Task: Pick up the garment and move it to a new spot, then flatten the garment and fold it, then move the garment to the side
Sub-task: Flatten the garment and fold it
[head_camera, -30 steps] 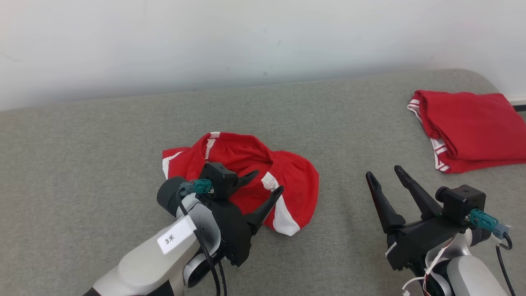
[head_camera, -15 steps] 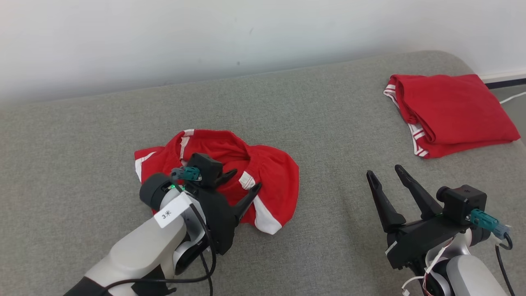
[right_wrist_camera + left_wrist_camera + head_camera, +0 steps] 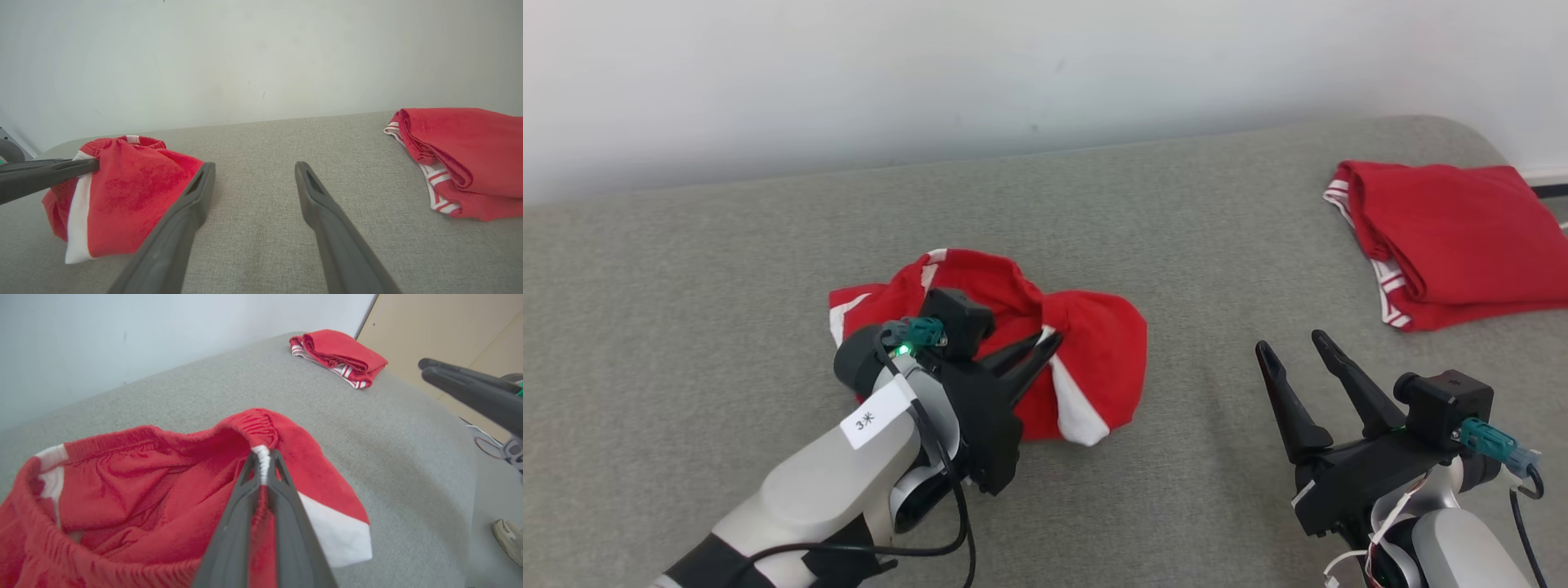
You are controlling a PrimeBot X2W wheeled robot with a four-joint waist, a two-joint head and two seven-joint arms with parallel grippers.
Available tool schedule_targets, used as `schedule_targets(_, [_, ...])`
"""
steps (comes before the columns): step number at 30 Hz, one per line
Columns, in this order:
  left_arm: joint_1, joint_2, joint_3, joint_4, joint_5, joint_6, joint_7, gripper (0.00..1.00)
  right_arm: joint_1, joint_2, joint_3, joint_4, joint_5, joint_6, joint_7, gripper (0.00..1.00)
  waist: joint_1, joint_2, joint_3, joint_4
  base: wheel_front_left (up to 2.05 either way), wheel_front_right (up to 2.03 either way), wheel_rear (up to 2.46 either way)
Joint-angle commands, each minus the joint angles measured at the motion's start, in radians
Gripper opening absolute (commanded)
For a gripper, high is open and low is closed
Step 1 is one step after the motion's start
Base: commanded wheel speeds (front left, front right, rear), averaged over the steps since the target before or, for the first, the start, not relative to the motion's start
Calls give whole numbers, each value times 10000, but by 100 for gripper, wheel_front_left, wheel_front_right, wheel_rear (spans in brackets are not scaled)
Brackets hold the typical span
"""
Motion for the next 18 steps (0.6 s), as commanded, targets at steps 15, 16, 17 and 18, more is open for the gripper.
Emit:
schedule_targets(15, [556,1970,1606,-2073,-956,969,-932,0,274,-20,-46,24,-47,-23,46,100,-1,-1,-441,1474,0,0,0])
schedule_targets(16, [705,2177,1711,-2172,-1011,1092,-996,0,284,-17,-39,35,-47,-23,50,100,-1,-1,-466,1536,0,0,0])
schedule_targets(17, [891,2363,1810,-2287,-1096,1219,-1081,0,294,-9,-14,41,-48,-23,64,100,-1,-1,-487,1575,0,0,0])
schedule_targets(18, [1076,2552,1905,-2394,-1167,1349,-1169,0,301,-4,-6,40,-48,-23,76,100,-1,-1,-497,1612,0,0,0])
